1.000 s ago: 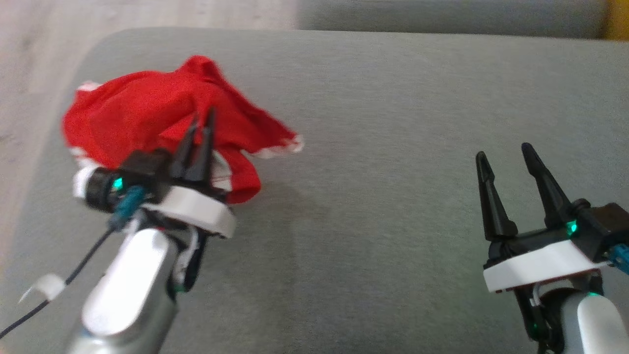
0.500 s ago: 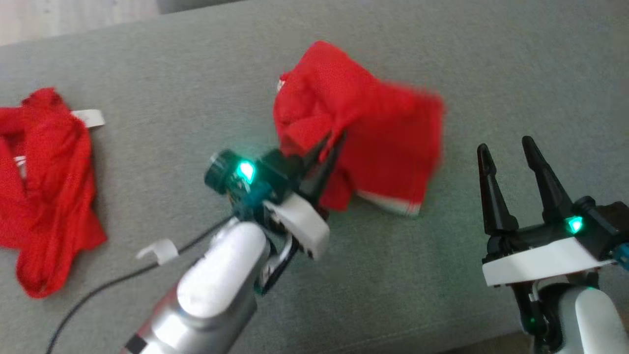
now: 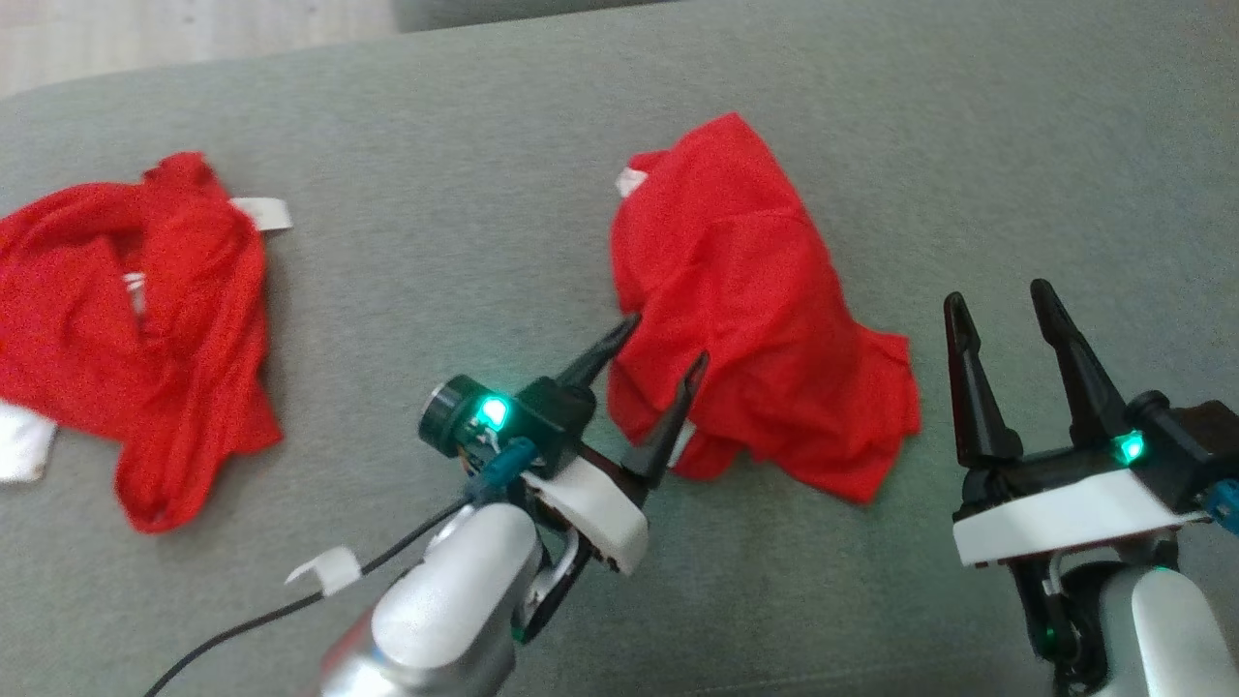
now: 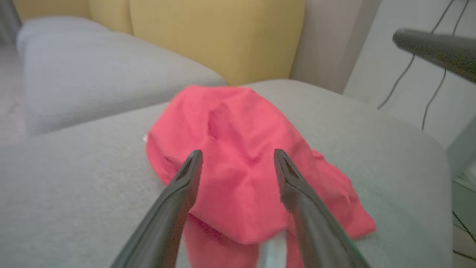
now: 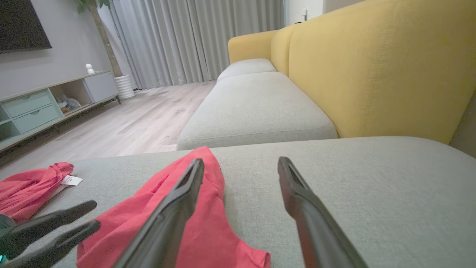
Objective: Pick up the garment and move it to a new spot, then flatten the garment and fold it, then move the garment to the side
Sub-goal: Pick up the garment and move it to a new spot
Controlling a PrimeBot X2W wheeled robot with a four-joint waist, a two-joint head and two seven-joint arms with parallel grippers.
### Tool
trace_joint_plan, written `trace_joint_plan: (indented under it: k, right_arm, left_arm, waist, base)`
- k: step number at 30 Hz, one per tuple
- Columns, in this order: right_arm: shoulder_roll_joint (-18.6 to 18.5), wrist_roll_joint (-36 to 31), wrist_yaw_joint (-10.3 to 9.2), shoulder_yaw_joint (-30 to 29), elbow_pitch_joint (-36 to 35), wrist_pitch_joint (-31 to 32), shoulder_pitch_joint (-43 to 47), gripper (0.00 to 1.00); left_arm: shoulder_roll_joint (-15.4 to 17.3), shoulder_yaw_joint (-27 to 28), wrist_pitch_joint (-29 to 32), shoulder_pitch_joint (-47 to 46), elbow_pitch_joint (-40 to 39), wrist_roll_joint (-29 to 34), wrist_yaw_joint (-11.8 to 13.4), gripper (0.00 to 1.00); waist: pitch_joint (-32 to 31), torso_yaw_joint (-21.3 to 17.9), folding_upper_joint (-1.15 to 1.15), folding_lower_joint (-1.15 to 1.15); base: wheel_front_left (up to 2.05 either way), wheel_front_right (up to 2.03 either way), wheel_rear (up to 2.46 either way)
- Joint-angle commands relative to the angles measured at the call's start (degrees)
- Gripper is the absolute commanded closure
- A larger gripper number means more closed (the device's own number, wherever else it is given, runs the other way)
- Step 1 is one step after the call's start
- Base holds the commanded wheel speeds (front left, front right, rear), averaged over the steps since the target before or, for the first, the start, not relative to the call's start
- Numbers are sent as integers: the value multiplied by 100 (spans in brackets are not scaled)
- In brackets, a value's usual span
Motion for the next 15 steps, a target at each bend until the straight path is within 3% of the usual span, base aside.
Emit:
trace_joint_plan:
  k: [1,4,5,11,15]
  right_arm:
    - [-17,-61,-4,99,-182,39,-160,0]
    - [-17,-78,-4,92,-185,83,-139,0]
    - [-17,-78,-4,92,-185,83,-139,0]
    - [-17,-109,-4,42,-230,157,-114,0]
    - [-17,-120,-4,5,-226,216,-80,0]
  left_arm:
    - [106,325,-208,-76,-314,-14,129,0]
    - [355,645,-431,4,-572,-7,441,0]
    - [355,645,-431,4,-572,-7,441,0]
    - [1066,1460,-608,258,-885,-88,1063,0]
    - [1439,2102,-661,565,-1015,-465,1260,0]
  waist:
    - [-178,283,0,0]
    - [-240,457,0,0]
    - [-240,457,0,0]
    - [-245,730,0,0]
    - [-276,856,0,0]
  base:
    - [0,0,0]
    - [0,0,0]
    - [0,0,0]
    - [0,0,0]
    - [0,0,0]
